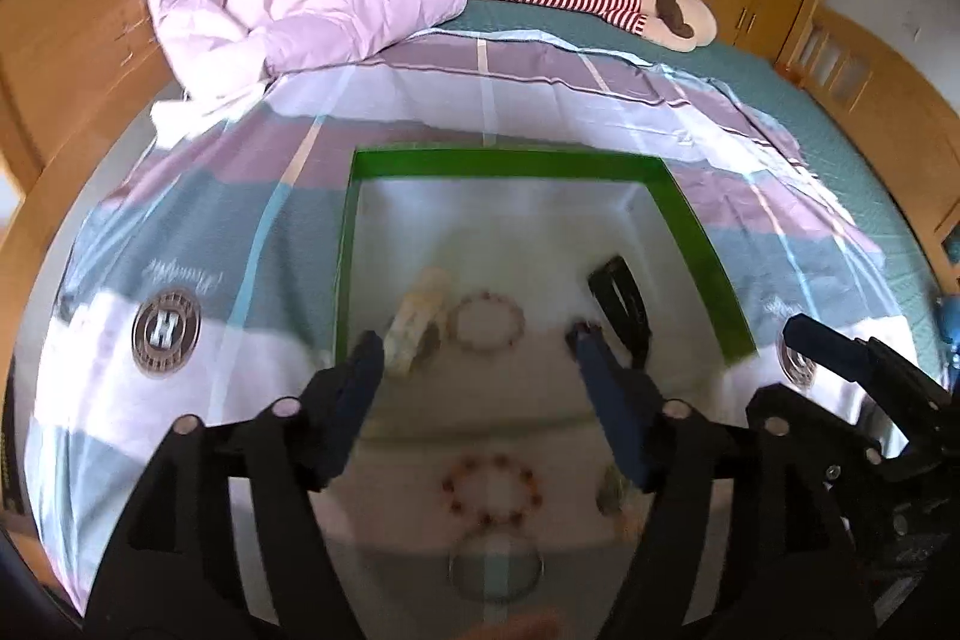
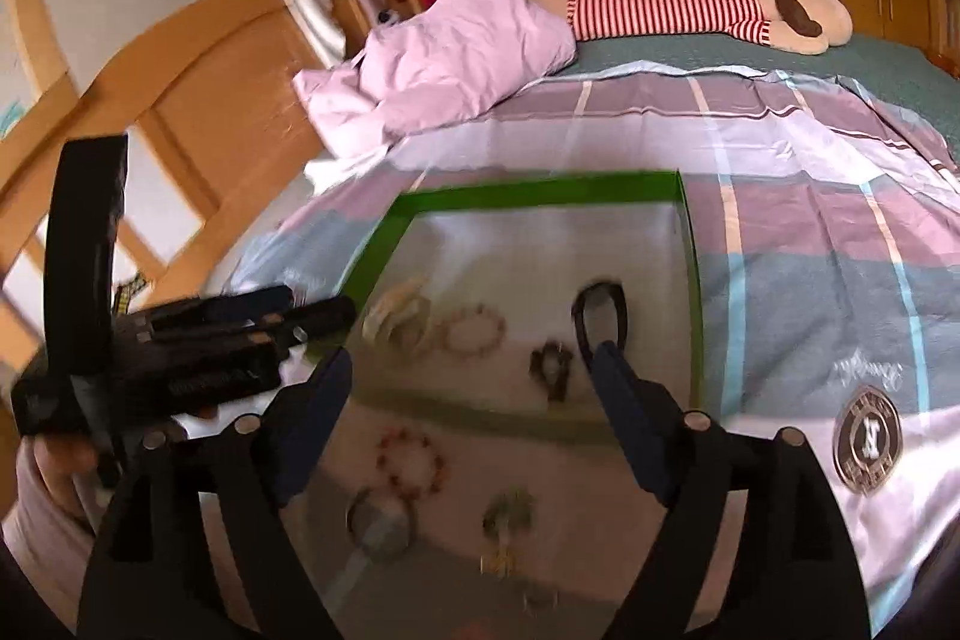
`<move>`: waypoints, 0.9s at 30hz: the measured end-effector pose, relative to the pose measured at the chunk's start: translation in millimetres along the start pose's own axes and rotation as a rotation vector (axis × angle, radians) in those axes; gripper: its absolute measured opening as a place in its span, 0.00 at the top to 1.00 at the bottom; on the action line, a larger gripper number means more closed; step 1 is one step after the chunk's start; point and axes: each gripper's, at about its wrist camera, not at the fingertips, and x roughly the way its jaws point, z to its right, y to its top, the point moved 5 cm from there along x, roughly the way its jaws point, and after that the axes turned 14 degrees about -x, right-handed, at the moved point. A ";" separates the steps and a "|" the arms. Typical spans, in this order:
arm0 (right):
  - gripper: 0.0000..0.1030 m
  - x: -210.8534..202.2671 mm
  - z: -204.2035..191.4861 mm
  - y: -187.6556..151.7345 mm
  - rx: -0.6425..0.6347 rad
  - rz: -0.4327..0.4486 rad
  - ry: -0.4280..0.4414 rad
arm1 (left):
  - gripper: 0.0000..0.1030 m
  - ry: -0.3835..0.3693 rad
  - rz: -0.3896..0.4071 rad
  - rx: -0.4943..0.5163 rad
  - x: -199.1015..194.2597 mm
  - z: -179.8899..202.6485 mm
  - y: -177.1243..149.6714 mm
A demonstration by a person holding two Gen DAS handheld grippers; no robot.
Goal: Organize jewelry
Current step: 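Lower both bracelets into the green box and open both grippers, then grasp the green jade pendant with the right gripper while the left grasps the orange-red bead bracelet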
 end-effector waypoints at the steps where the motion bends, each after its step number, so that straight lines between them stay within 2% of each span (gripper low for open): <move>1: 0.21 -1.0 -2.7 -4.4 -0.009 -0.010 0.003 | 0.30 -0.003 -0.006 0.006 -3.3 -3.3 -8.7; 2: 0.21 -0.8 -6.4 -11.9 -0.022 -0.026 -0.002 | 0.30 0.000 -0.012 0.012 -3.9 -5.0 -15.8; 4: 0.22 7.0 -10.4 -28.7 -0.058 -0.072 -0.069 | 0.30 0.031 -0.041 0.033 2.7 -10.7 -33.8; 6: 0.41 29.0 -14.6 -48.3 -0.137 -0.186 -0.146 | 0.30 0.076 -0.076 0.057 15.1 -13.6 -47.5; 7: 0.60 42.5 -13.5 -58.0 -0.156 -0.248 -0.182 | 0.30 0.101 -0.091 0.058 21.1 -15.9 -51.1; 8: 0.74 50.1 -10.7 -63.1 -0.141 -0.273 -0.184 | 0.31 0.137 -0.117 0.051 30.2 -19.3 -54.4; 10: 0.82 64.6 -3.6 -72.4 -0.071 -0.300 -0.141 | 0.32 0.169 -0.156 0.030 40.9 -26.2 -58.8; 16: 0.82 89.4 -7.3 -81.1 -0.031 -0.345 -0.051 | 0.32 0.208 -0.187 -0.005 56.4 -38.8 -62.2; 20: 0.82 98.0 -16.6 -89.4 -0.068 -0.390 -0.074 | 0.32 0.193 -0.204 -0.022 63.1 -38.4 -63.5; 21: 0.82 96.6 -16.0 -88.5 -0.062 -0.392 -0.080 | 0.37 0.200 -0.205 -0.016 65.0 -37.9 -65.0; 22: 0.89 94.4 -12.8 -88.9 -0.051 -0.400 -0.088 | 0.40 0.212 -0.207 -0.007 67.2 -37.8 -66.5; 23: 0.91 93.0 -11.3 -88.3 -0.051 -0.406 -0.095 | 0.49 0.218 -0.213 -0.002 69.5 -37.8 -67.4; 24: 0.92 90.0 -8.4 -87.8 -0.049 -0.403 -0.105 | 0.58 0.221 -0.231 -0.001 73.2 -37.9 -70.0; 27: 0.92 80.4 -0.4 -83.1 -0.034 -0.376 -0.126 | 0.70 0.222 -0.279 -0.028 79.7 -43.8 -74.1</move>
